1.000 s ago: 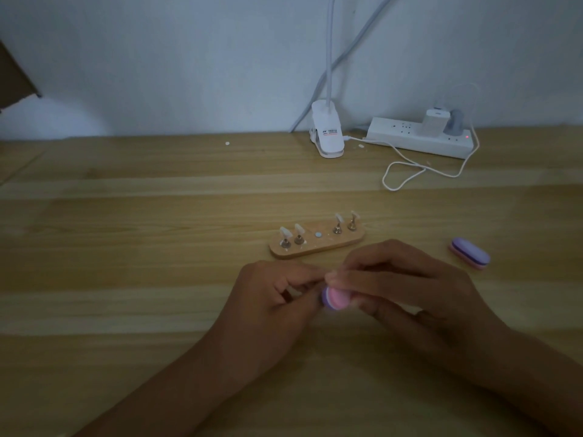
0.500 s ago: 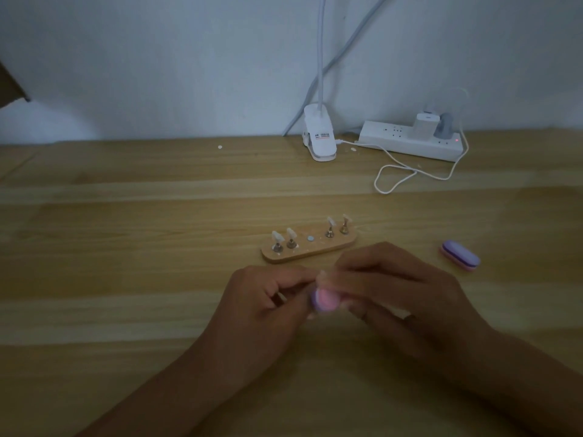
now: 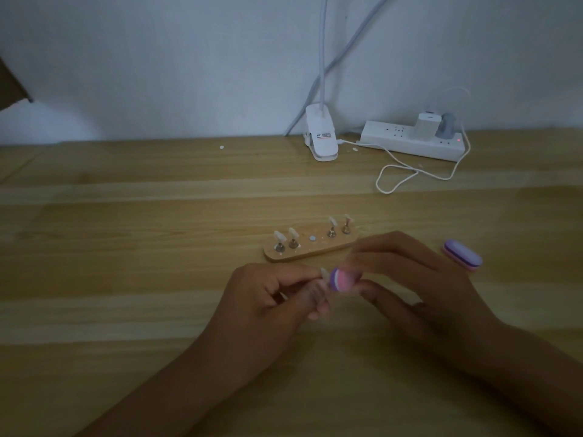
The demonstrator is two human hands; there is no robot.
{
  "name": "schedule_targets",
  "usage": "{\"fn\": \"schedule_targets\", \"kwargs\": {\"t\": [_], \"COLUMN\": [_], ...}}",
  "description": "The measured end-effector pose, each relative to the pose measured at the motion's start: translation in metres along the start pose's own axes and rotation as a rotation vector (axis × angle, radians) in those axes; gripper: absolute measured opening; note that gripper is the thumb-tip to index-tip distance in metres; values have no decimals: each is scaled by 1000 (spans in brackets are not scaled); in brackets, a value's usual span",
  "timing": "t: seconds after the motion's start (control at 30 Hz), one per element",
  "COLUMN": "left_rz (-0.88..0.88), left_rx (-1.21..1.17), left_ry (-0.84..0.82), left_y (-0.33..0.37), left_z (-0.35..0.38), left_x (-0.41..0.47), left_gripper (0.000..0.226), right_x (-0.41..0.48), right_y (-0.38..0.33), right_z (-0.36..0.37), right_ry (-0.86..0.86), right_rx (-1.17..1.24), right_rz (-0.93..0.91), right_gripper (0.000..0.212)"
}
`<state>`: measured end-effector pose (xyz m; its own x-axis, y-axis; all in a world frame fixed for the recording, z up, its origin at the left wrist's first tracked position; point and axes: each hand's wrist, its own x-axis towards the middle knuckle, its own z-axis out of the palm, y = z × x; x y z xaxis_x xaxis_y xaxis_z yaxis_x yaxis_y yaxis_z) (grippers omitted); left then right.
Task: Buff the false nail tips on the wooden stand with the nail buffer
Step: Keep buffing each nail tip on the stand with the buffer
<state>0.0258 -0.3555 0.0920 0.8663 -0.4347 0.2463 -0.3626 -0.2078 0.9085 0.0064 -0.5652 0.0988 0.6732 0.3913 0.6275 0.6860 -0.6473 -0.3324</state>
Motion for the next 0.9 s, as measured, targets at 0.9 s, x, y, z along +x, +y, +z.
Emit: {"fn": "schedule_targets", "kwargs": {"t": [0.9], "left_rz": [166], "left_rx": [237], "left_ry": [2], "left_y": [3], "left_z": [1], "left_x": [1], "left_gripper": [20], "right_x": [-5], "right_y": [0], "right_z": [9], "right_ry": [72], "right_rx": [72], "right_rz": [-43], "right_gripper": [25]}}
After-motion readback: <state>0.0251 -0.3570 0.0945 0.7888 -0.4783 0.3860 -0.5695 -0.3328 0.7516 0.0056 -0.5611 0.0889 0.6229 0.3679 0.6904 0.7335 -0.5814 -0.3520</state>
